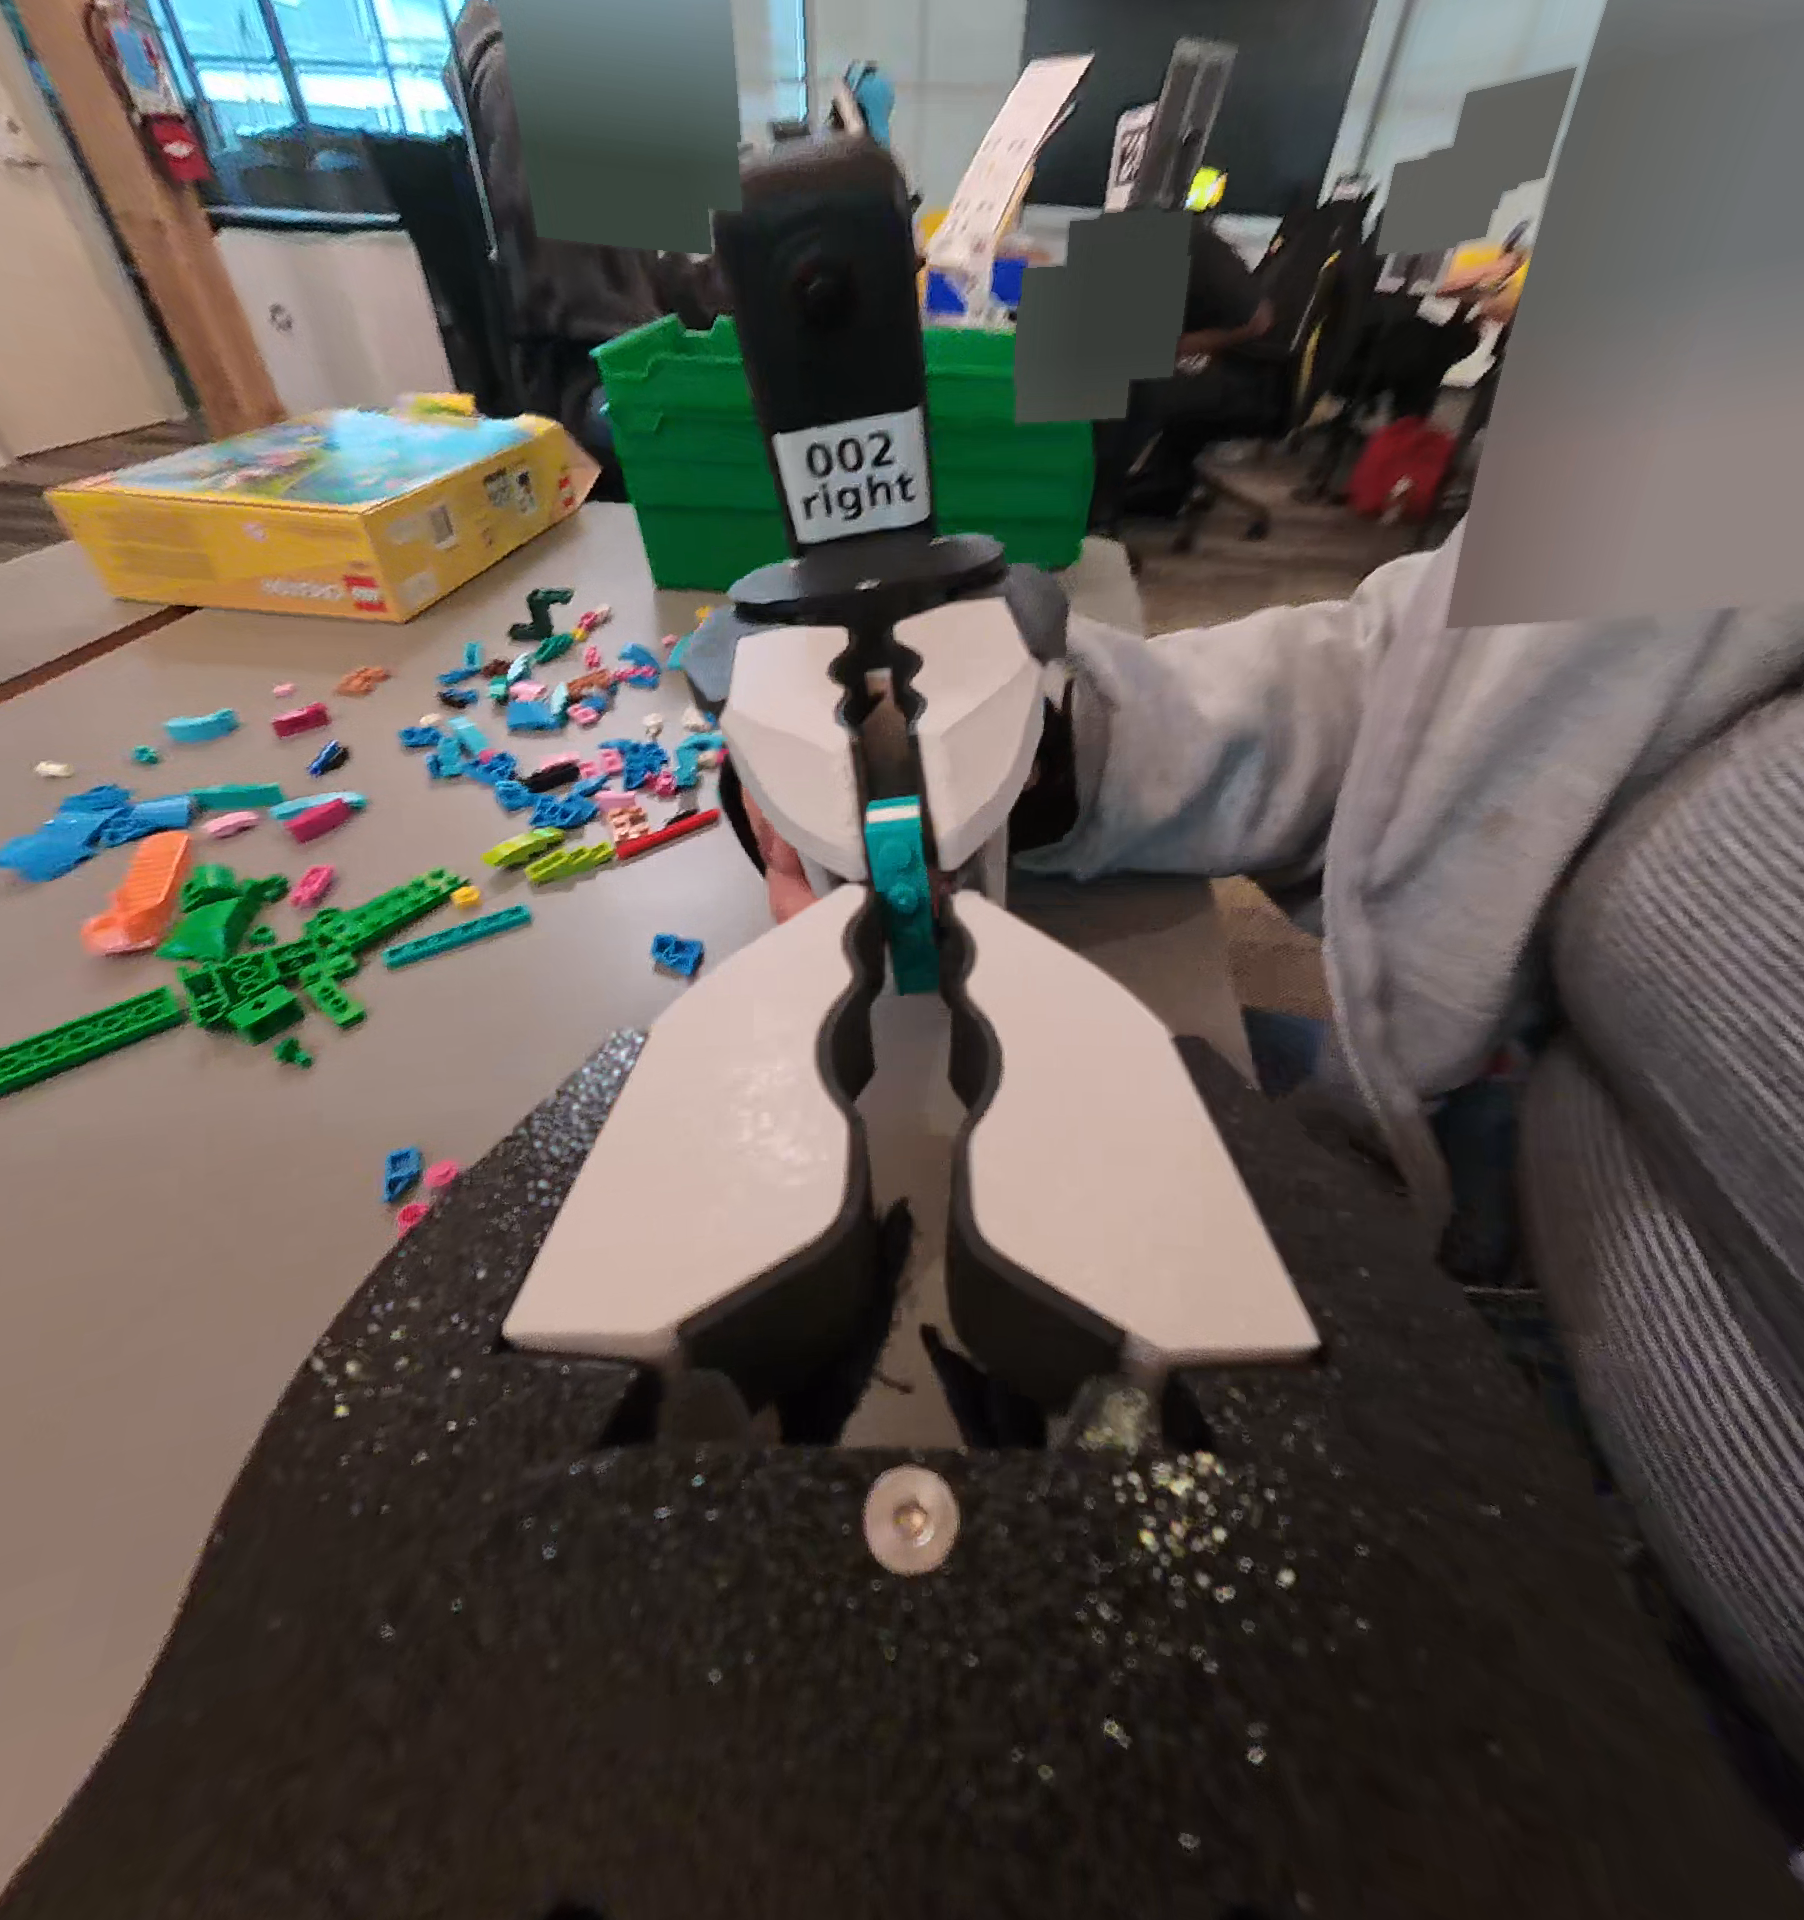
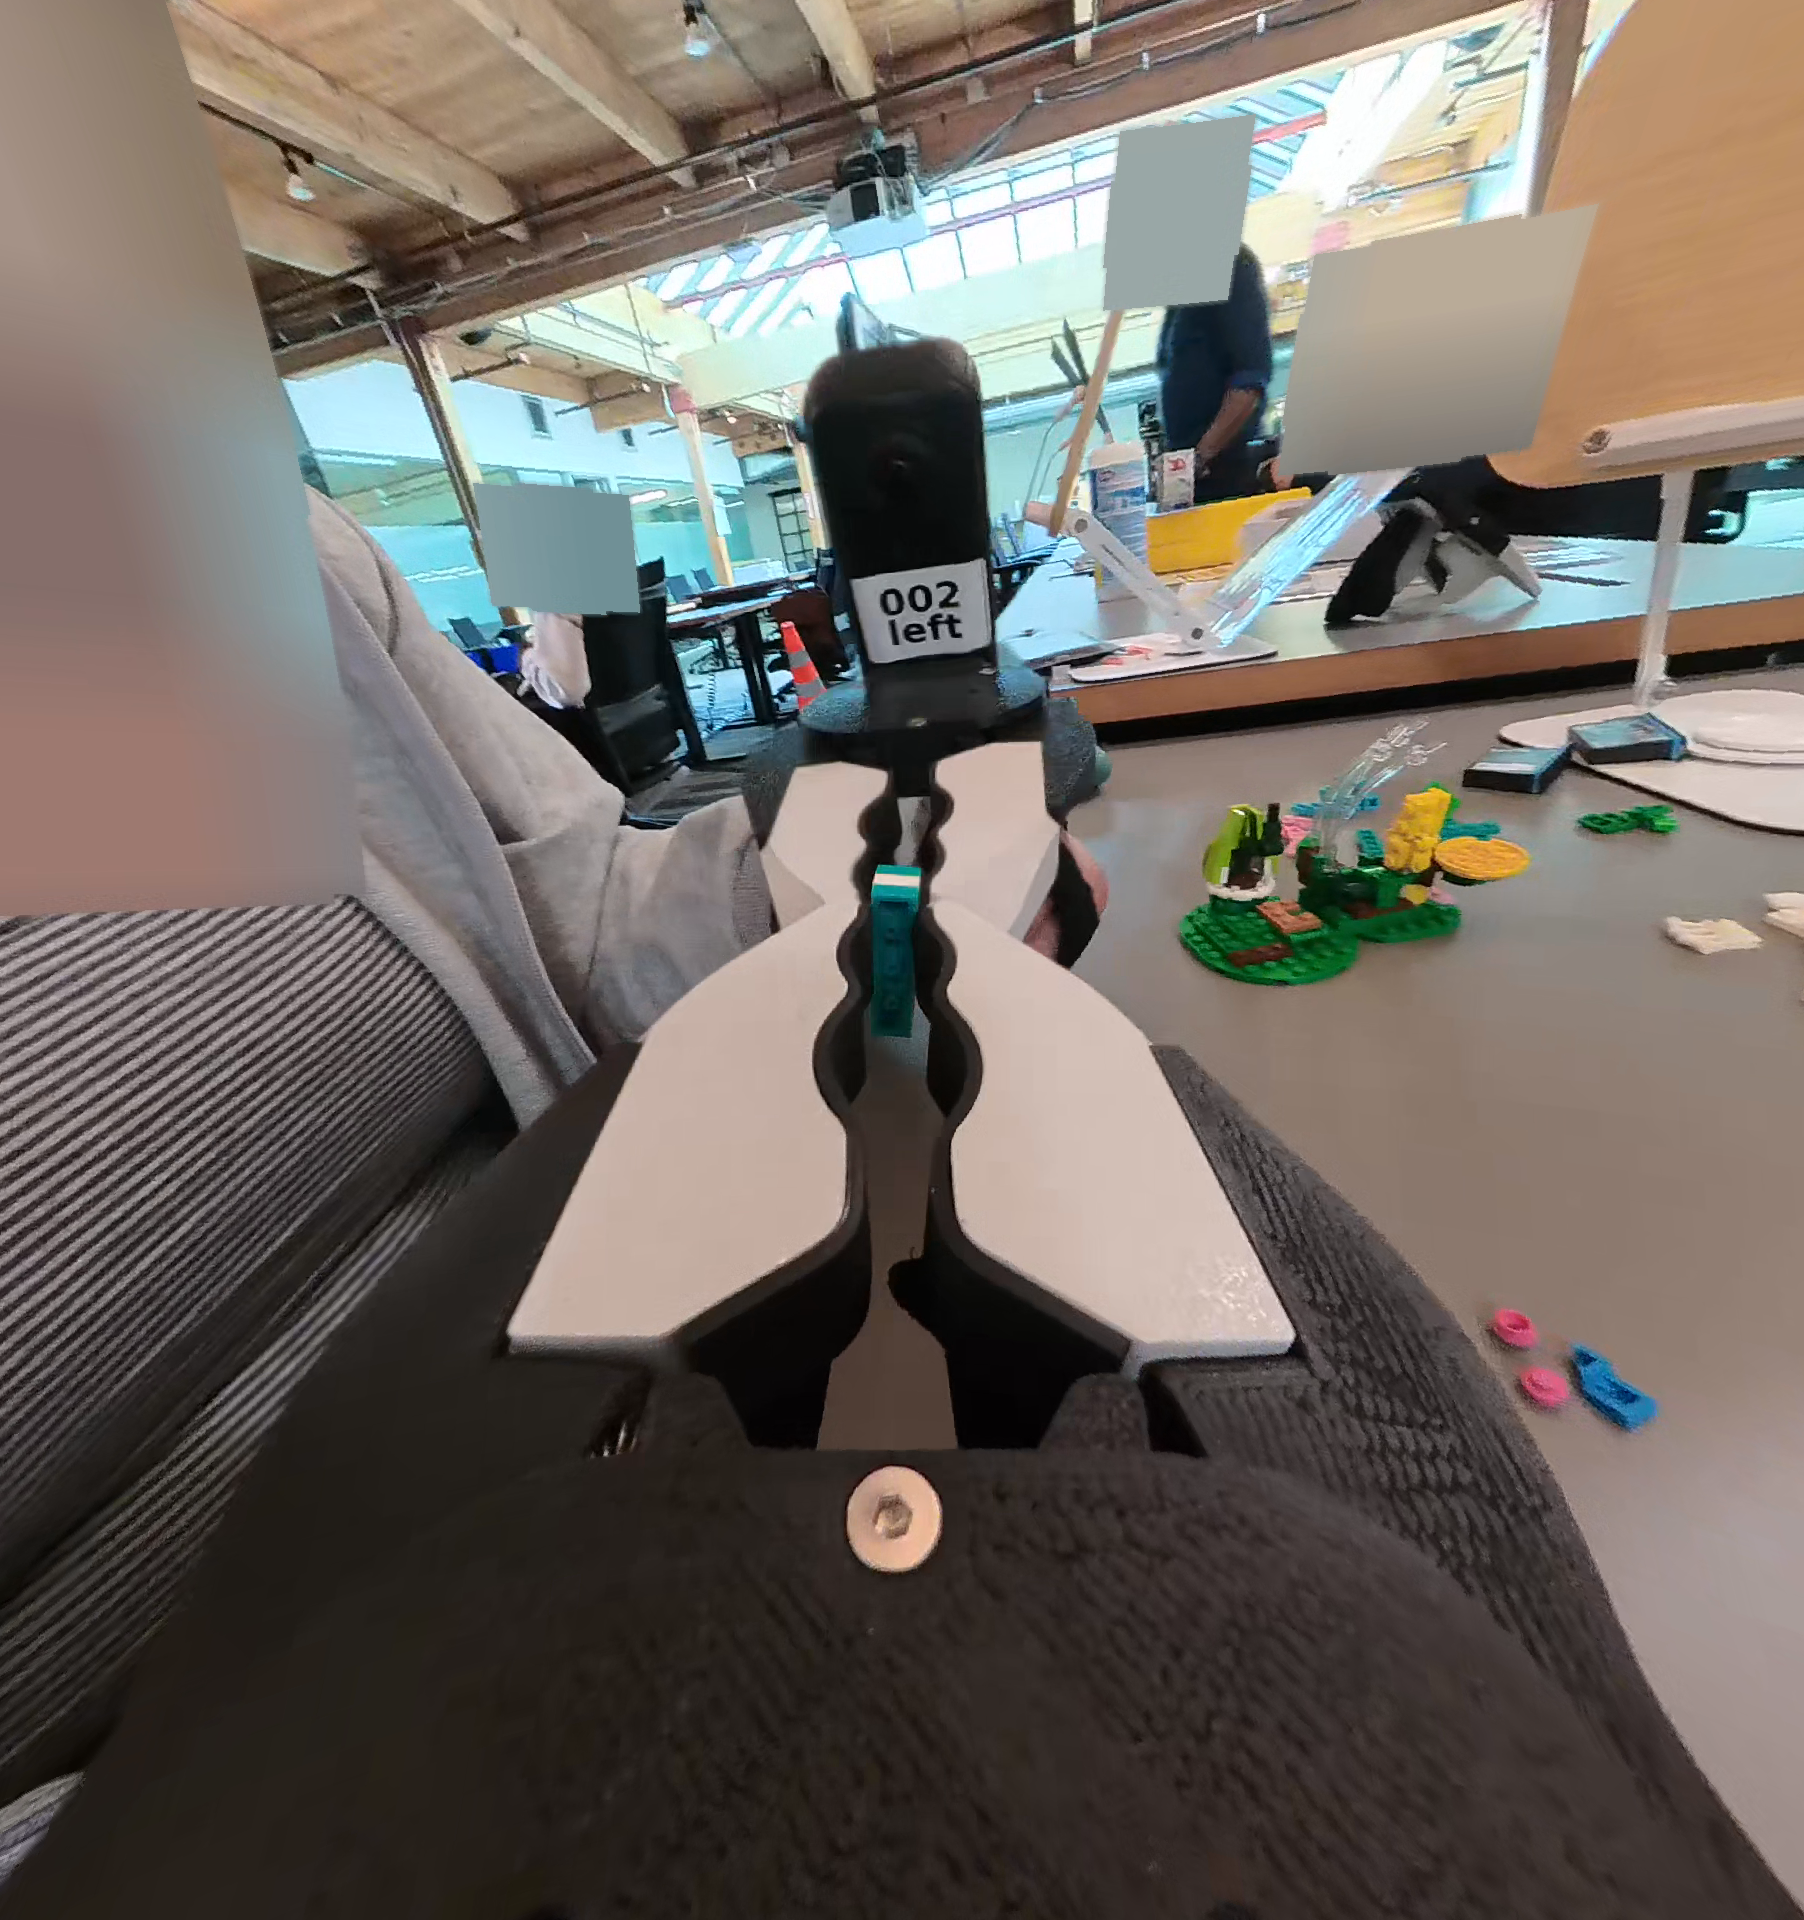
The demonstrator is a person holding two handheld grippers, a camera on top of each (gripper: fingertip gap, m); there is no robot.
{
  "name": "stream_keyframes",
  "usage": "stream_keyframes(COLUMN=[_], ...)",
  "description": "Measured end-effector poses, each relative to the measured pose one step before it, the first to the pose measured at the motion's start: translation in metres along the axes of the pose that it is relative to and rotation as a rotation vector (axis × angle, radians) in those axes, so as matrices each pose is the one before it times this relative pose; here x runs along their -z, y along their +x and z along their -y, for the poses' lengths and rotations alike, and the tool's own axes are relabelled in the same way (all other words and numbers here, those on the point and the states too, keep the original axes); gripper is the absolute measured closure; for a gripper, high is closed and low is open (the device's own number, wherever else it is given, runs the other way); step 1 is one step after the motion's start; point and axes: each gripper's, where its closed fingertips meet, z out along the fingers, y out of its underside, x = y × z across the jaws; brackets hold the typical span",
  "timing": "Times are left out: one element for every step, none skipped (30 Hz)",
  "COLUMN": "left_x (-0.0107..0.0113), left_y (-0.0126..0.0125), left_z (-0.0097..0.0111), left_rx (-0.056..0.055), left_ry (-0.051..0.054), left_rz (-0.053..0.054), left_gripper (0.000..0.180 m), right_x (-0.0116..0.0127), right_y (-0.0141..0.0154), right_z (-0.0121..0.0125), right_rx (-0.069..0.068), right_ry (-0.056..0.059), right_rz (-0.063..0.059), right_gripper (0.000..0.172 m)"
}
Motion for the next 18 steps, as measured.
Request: stream_keyframes(left_x=[-0.00026,0.00037,0.00062,0.00019,-0.00105,-0.00208,-0.00254,-0.00275,-0.00224,-0.00135,-0.00077,-0.00022,0.00024,0.00079,0.00151,0.00231,0.00248,0.00267], left_y=[-0.00136,0.00184,0.00385,0.00566,0.00656,0.00756,0.00669,0.00559,0.00462,0.00274,0.00246,0.00104,-0.0005,-0.00177,-0.00324,-0.00416,-0.00452,-0.00219], left_z=[-0.00076,0.00073,0.00252,0.00362,0.00349,0.00365,0.00363,0.00293,0.00211,0.00192,0.00065,0.0008,0.00092,0.00084,0.00112,0.0013,0.00209,0.00262], left_rx=[-0.0038,0.0138,0.028,0.0248,0.0311,0.0418,0.035,0.0306,0.0261,0.0169,0.0184,0.0125,0.0147,0.0209,0.0327,0.0408,0.0479,0.052], left_ry=[-0.005,0.0034,0.0181,0.0328,0.0353,0.0383,0.0403,0.0345,0.0269,0.0238,0.0111,0.011,0.0102,0.0066,0.006,0.0069,0.0161,0.0206], left_rz=[0.0119,-0.0219,-0.0405,-0.048,-0.052,-0.0637,-0.0568,-0.0483,-0.0424,-0.0259,-0.0252,-0.0116,-0.0018,0.0049,0.0105,0.0127,0.0145,-0.0046], left_gripper=[0.172,0.172,0.172,0.172,0.172,0.172,0.172,0.172,0.172,0.172,0.172,0.172,0.172,0.172,0.172,0.173,0.173,0.173], right_x=[-0.00054,0.00006,-0.00036,-0.00034,-0.0002,0.00012,0.00003,0.00001,-0.00025,-0.00053,-0.00036,-0.00039,-0.00006,0.00053,0.00087,0.00115,0.00118,0.00149], right_y=[0.00103,0.00029,-0.00209,-0.00428,-0.00534,-0.0062,-0.00634,-0.00551,-0.00466,-0.00328,-0.00204,-0.0013,0.0002,0.00143,0.00297,0.00447,0.00554,0.00576], right_z=[-0.00081,0.00044,0.00128,0.00251,0.00296,0.00302,0.0033,0.00318,0.00254,0.00195,0.00119,0.00046,0.00066,0.00059,0.00056,0.00021,-0.00042,-0.00178], right_rx=[0.0113,0.0151,0.0107,-0.0004,-0.0059,-0.0079,-0.0196,-0.0286,-0.0293,-0.0249,-0.0206,-0.0134,-0.0003,0.0079,0.0155,0.0276,0.0466,0.0712], right_ry=[-0.0082,-0.0027,0.0009,0.0074,0.0114,0.0156,0.0209,0.0235,0.0227,0.0204,0.015,0.0077,0.005,-0.0023,-0.0061,-0.0107,-0.0172,-0.0286], right_rz=[-0.0131,-0.0099,0.0043,0.021,0.0304,0.0381,0.0444,0.0448,0.0409,0.031,0.0225,0.0148,-0.0005,-0.0129,-0.0274,-0.0431,-0.0574,-0.0652], right_gripper=[0.166,0.166,0.166,0.166,0.166,0.166,0.166,0.166,0.166,0.166,0.166,0.165,0.166,0.166,0.166,0.166,0.165,0.164])
